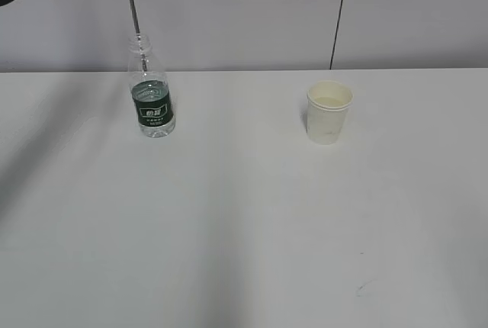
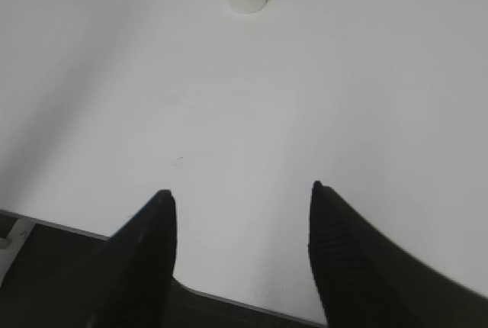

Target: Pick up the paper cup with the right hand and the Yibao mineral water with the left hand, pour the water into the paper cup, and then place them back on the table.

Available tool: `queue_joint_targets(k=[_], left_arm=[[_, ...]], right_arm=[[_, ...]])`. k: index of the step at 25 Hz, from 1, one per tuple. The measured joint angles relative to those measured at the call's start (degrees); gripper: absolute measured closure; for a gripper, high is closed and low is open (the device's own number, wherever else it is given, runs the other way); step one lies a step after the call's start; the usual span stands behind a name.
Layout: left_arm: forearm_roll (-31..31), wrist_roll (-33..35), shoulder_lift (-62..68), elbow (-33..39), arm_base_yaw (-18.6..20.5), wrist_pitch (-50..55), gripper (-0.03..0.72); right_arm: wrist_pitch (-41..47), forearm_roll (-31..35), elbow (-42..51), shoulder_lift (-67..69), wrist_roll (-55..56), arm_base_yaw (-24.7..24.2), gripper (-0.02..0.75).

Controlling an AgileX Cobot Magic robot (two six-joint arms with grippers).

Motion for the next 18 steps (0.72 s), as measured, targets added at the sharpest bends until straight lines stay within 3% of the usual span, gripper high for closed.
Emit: queue_joint_targets(k=[18], left_arm=[[-0.01, -0.07, 0.00, 3.00, 0.00, 2.83, 0.176]], right_arm=[[0.00, -0.36, 0.00, 0.00, -0.05, 0.00, 0.295]])
